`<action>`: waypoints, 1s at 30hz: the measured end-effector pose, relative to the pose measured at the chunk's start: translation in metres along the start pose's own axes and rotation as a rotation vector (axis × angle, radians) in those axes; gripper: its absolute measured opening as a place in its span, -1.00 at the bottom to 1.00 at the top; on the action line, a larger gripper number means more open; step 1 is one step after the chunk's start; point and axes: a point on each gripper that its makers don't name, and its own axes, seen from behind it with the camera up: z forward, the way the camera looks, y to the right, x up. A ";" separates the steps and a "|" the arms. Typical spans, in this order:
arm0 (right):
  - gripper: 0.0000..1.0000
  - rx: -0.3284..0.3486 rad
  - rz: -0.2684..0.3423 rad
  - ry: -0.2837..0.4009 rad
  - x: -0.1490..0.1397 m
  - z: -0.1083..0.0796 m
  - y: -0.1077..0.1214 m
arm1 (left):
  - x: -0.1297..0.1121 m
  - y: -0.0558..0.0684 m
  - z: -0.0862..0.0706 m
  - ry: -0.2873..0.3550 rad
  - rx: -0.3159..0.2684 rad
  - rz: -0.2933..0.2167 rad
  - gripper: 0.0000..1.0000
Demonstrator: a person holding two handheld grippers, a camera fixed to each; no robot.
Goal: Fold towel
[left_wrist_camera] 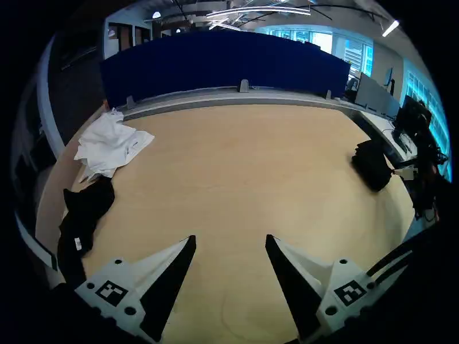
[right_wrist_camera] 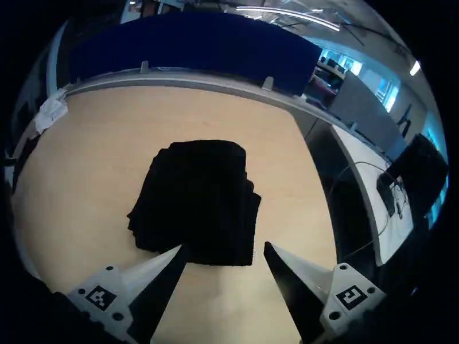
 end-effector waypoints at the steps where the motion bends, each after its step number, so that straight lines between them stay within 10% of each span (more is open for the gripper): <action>1: 1.00 -0.001 0.003 0.009 0.003 -0.001 -0.001 | 0.000 -0.001 0.000 0.002 0.001 -0.002 0.79; 30: 1.00 0.028 0.173 0.445 0.114 -0.058 -0.039 | 0.041 -0.026 0.004 0.148 0.031 -0.083 0.79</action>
